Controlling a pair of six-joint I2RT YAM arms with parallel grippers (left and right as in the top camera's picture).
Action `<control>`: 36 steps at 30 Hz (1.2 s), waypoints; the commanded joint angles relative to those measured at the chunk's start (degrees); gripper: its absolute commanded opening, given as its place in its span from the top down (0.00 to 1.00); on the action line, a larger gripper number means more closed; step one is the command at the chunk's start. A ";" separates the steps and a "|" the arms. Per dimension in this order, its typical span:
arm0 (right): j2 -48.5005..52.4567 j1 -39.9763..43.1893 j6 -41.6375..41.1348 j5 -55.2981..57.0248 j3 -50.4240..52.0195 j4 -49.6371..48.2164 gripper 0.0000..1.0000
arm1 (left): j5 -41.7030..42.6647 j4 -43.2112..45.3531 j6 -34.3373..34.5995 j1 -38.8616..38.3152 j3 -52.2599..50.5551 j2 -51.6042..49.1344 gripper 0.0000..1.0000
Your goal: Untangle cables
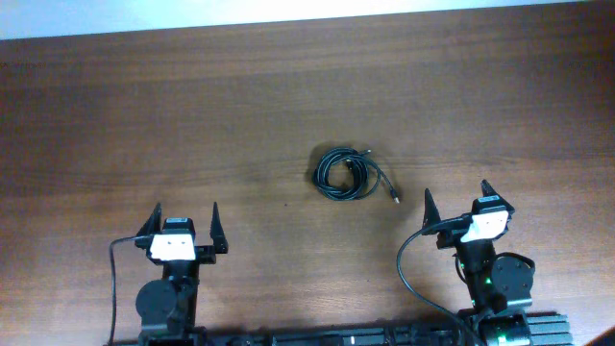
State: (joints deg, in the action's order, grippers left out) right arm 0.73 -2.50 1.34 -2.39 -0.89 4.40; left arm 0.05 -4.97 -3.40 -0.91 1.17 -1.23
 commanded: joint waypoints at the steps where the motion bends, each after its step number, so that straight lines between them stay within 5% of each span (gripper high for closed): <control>1: -0.52 -0.48 -0.07 0.50 0.57 -0.11 0.00 | 0.22 1.75 0.57 -0.17 -0.26 0.46 0.01; 17: -0.52 -0.48 -0.09 0.50 0.57 -0.11 0.00 | 1.33 0.28 2.60 -0.17 0.94 0.46 0.01; 27: -0.52 -0.48 -0.07 0.50 0.57 -0.11 0.00 | 4.24 -15.39 6.88 -0.17 15.21 -0.44 0.01; 36: -0.52 -0.48 -0.07 0.50 0.57 -0.11 0.00 | 9.14 -26.25 6.82 -0.17 36.94 -29.57 0.01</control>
State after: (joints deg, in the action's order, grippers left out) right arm 0.64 -2.52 1.37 -2.35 -0.82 4.27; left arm 4.19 -31.18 2.87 -0.91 32.77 -22.44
